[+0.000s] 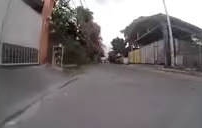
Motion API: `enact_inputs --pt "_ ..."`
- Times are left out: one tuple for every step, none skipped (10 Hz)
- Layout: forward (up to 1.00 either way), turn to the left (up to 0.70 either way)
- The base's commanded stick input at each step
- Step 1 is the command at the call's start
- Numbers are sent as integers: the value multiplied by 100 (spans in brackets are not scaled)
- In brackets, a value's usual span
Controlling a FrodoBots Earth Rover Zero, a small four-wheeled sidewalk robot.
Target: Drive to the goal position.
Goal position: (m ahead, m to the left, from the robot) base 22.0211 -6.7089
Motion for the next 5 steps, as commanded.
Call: enact_inputs --pt "100 -32" --pt "100 -40" --pt "100 -40" --pt "100 -37" --pt "100 -28"
